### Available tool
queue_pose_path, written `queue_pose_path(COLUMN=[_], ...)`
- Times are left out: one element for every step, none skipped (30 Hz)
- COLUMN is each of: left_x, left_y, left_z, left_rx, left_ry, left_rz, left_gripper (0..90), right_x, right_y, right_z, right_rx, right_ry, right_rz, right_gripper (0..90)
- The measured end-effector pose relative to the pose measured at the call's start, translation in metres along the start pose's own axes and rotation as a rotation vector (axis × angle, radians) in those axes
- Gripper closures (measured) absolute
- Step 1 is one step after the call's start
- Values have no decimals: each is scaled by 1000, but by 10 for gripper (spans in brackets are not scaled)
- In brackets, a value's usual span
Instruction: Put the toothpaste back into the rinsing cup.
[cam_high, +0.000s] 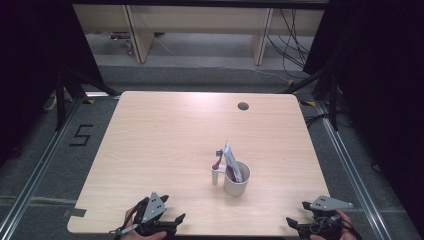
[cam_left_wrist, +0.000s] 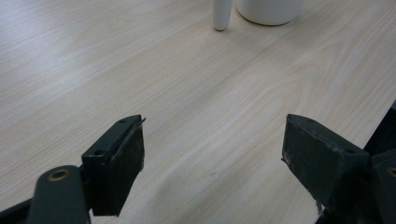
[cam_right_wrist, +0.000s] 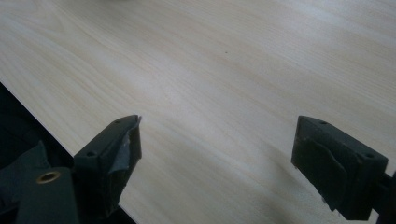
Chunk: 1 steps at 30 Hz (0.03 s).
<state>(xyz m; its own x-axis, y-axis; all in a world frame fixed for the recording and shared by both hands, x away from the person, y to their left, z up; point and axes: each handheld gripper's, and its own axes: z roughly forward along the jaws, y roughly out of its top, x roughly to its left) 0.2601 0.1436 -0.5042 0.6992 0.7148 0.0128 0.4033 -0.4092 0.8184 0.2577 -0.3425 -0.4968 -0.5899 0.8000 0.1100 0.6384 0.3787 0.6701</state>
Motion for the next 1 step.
queue_pose_path(left_x=[2], left_y=[0], left_z=[0], left_rx=[2], left_ry=[1], left_rz=[26], left_gripper=[207], right_x=[0], right_y=[0], right_z=[0], right_rx=[0], right_ry=[1], right_rz=[1], right_gripper=[166])
